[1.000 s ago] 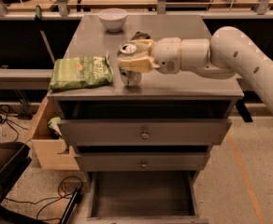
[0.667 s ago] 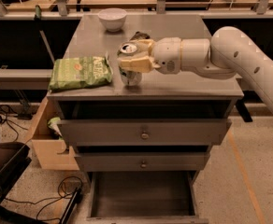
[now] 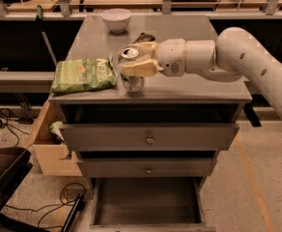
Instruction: Move 7up can near green jalapeno chip bag
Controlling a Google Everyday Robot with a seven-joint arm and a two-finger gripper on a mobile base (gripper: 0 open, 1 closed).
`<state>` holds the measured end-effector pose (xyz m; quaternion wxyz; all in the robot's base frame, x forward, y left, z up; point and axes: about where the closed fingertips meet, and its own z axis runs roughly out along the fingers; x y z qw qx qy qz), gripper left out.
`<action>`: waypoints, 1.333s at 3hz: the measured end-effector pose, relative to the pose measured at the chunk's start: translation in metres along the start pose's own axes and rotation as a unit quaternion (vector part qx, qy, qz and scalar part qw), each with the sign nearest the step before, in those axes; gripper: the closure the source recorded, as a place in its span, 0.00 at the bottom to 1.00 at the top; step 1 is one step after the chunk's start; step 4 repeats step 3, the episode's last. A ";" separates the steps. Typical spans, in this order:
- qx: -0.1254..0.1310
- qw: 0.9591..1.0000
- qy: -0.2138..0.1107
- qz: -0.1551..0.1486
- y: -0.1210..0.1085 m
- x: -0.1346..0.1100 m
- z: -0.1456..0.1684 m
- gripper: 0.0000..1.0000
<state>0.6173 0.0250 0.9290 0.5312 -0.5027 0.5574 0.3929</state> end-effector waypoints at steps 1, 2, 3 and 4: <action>-0.002 1.000 0.000 0.000 0.001 -0.001 0.002 0.13; -0.004 1.000 -0.001 -0.001 0.002 -0.001 0.005 0.00; -0.004 1.000 -0.001 -0.001 0.002 -0.001 0.005 0.00; -0.004 1.000 -0.001 -0.001 0.002 -0.001 0.005 0.00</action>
Offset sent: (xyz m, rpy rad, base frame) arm -0.0006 0.0023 0.0002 0.0002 0.0000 0.0040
